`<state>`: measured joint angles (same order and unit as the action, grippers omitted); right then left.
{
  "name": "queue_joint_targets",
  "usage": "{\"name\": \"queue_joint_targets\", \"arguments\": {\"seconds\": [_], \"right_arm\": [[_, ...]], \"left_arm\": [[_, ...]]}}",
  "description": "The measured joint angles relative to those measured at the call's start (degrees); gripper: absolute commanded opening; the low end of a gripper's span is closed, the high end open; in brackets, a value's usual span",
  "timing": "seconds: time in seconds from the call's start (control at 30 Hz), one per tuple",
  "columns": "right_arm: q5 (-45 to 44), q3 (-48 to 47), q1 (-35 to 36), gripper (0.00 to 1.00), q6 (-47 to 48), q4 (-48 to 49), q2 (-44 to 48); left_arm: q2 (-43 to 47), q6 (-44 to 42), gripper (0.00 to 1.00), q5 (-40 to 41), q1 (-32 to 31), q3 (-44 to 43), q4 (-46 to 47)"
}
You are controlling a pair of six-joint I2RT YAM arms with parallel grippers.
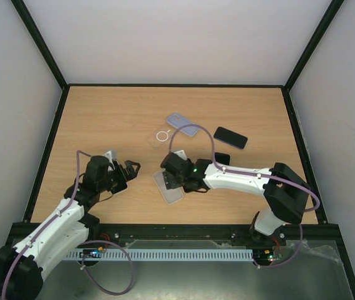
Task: Put the phone into the phone case
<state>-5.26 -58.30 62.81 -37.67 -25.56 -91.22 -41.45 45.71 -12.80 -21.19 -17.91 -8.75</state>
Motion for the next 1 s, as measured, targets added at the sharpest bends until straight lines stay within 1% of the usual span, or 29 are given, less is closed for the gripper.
{"name": "queue_joint_targets", "arguments": {"seconds": [0.13,0.23,0.5,0.7,0.8,1.0], "right_arm": [[-0.9,3.0,-3.7,0.99,1.2,-1.0,1.2],[-0.9,4.8,-5.2,0.98,2.5,-1.2,1.2],[0.7,7.5,-9.0,1.0,5.1,0.4,-0.7],[2.8,7.6,-9.9,0.93,6.7,2.0,-3.9],[4.0,7.6,-9.9,0.89,7.3,4.2,-4.9],[3.7,7.5,-10.1,0.7,8.2,7.3,-5.8]], "left_arm": [[-0.2,0.2,1.0,-0.9,-0.1,0.0,0.9],[-0.8,0.5,1.0,-1.4,-0.4,0.0,1.6],[-2.1,1.1,1.0,-1.8,-2.0,0.0,2.9],[-3.9,1.3,1.0,-1.9,-3.0,0.0,4.0],[-4.7,1.5,1.0,-2.0,-3.8,0.0,4.7],[-5.3,2.3,1.0,-2.0,-5.9,0.0,5.8]]}}
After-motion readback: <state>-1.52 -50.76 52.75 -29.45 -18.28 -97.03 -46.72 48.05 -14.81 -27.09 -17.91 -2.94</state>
